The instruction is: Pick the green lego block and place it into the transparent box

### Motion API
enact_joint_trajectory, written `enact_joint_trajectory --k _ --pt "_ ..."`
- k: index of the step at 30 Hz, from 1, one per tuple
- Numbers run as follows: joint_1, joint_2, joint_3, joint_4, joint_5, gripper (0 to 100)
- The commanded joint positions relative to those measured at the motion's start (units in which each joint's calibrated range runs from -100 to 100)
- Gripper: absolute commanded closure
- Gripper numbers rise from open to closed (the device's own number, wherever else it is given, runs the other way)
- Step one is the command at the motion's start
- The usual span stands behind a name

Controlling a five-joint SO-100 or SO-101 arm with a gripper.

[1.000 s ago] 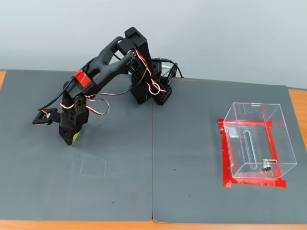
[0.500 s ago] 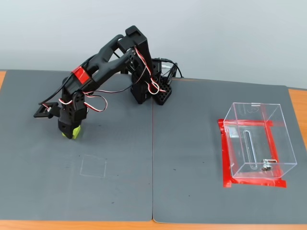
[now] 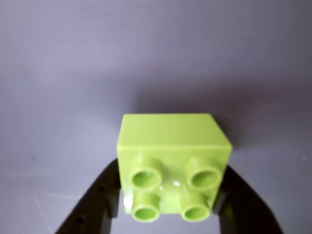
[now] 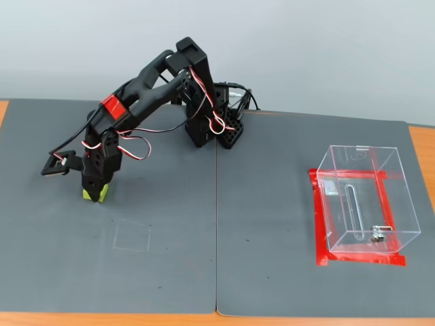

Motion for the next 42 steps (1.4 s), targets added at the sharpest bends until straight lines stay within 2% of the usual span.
enact_joint_trajectory --k 1,7,20,28,42 --pt "-0.30 -5.41 -1.95 -0.30 0.71 84" --pt "-1.12 -8.04 -1.77 0.22 0.87 84" --pt "-10.52 -25.84 -1.67 0.30 9.21 84" --pt "-21.26 -35.59 -1.58 1.26 12.80 84" --pt "-41.55 -53.82 8.91 1.87 13.22 84"
